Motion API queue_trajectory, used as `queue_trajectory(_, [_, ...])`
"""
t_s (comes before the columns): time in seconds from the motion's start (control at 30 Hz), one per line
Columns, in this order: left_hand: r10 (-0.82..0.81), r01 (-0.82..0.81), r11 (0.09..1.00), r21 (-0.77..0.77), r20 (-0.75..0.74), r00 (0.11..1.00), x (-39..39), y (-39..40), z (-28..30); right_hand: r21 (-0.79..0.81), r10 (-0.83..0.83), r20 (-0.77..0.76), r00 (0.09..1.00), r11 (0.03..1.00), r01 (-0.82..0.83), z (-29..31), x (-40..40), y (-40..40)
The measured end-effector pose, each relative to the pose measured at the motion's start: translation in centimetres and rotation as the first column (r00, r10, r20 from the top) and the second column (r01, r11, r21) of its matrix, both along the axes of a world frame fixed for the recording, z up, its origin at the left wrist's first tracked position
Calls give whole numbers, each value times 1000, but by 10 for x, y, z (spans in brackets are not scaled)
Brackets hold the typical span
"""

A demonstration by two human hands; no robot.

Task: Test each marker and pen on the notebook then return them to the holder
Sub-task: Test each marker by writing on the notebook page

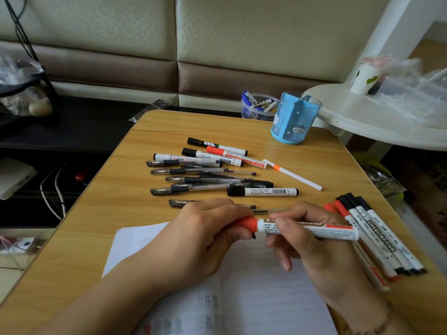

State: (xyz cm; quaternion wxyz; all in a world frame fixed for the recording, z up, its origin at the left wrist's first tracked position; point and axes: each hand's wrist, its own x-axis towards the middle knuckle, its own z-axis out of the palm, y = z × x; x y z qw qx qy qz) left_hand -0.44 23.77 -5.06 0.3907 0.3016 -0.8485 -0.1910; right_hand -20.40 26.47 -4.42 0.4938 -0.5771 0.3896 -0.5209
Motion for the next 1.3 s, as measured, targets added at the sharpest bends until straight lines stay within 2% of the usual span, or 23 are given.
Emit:
queue_trajectory(0.17, [-5, 5, 1000, -17, -26, 1000, -1, 2, 4, -3, 73, 19, 997, 997, -73, -1, -1, 1])
queue_trajectory(0.33, [2, -2, 1000, -2, -18, 1000, -1, -1, 0, 24, 72, 9, 997, 997, -73, -4, 2, -2])
queue_trajectory(0.43, [33, -33, 999, -34, 4, 999, -3, -7, -3, 63, -14, -26, 1000, 998, 15, -2, 1, -6])
queue_trajectory(0.57, [94, -94, 995, -36, -4, 996, -4, -8, -8, 73, -188, 138, 972, 981, 180, 6, -13, -5])
queue_trajectory(0.67, [167, -167, 986, 5, 53, 985, -2, -6, -8, -41, -260, -15, 966, 965, 259, 8, -22, -4])
queue_trajectory(0.73, [300, -296, 954, -51, 163, 940, -6, -3, -1, -42, -313, -33, 949, 949, 311, 10, -26, -6])
queue_trajectory(0.77, [375, -361, 927, -102, 278, 884, -10, -1, 4, -20, -343, -22, 939, 939, 342, 13, -29, -7])
queue_trajectory(0.8, [425, -410, 902, -136, 448, 786, -16, 2, 11, -1, -372, -12, 928, 928, 372, 16, -33, -7])
queue_trajectory(0.83, [408, -425, 895, -135, 632, 659, -22, 3, 17, 6, -396, -17, 918, 918, 396, 21, -37, -8])
queue_trajectory(0.9, [216, -410, 911, -44, 898, 383, -36, 2, 36, -30, -414, -73, 907, 910, 413, 30, -49, -8])
queue_trajectory(0.97, [-5, -464, 880, 105, 977, 211, -57, -1, 64, -70, -395, -115, 911, 918, 389, 40, -61, -4])
queue_trajectory(1.0, [-84, -478, 868, 133, 989, 123, -71, -7, 76, -88, -388, -139, 911, 921, 379, 44, -70, 0])
queue_trajectory(1.07, [-104, -415, 907, 65, 992, -72, -107, -24, 94, -138, -405, -194, 894, 913, 384, 48, -91, 10])
queue_trajectory(1.1, [-46, -364, 931, -2, 991, -123, -130, -34, 99, -163, -430, -201, 880, 901, 402, 50, -106, 16])
queue_trajectory(1.13, [38, -327, 942, -76, 992, -119, -155, -41, 102, -184, -460, -193, 867, 885, 429, 52, -123, 24])
queue_trajectory(1.17, [139, -277, 948, -153, 988, -70, -182, -48, 101, -200, -495, -180, 850, 864, 461, 54, -142, 34])
queue_trajectory(1.2, [237, -211, 951, -225, 971, 31, -210, -50, 99, -214, -541, -163, 825, 835, 506, 55, -164, 45])
queue_trajectory(1.23, [303, -127, 951, -283, 934, 188, -236, -50, 93, -225, -597, -142, 790, 796, 561, 56, -185, 57])
queue_trajectory(1.27, [308, -41, 948, -317, 871, 383, -260, -46, 85, -235, -655, -121, 746, 749, 620, 55, -207, 70])
queue_trajectory(1.3, [242, 53, 942, -330, 782, 575, -281, -37, 76, -238, -709, -105, 697, 698, 675, 53, -227, 84])
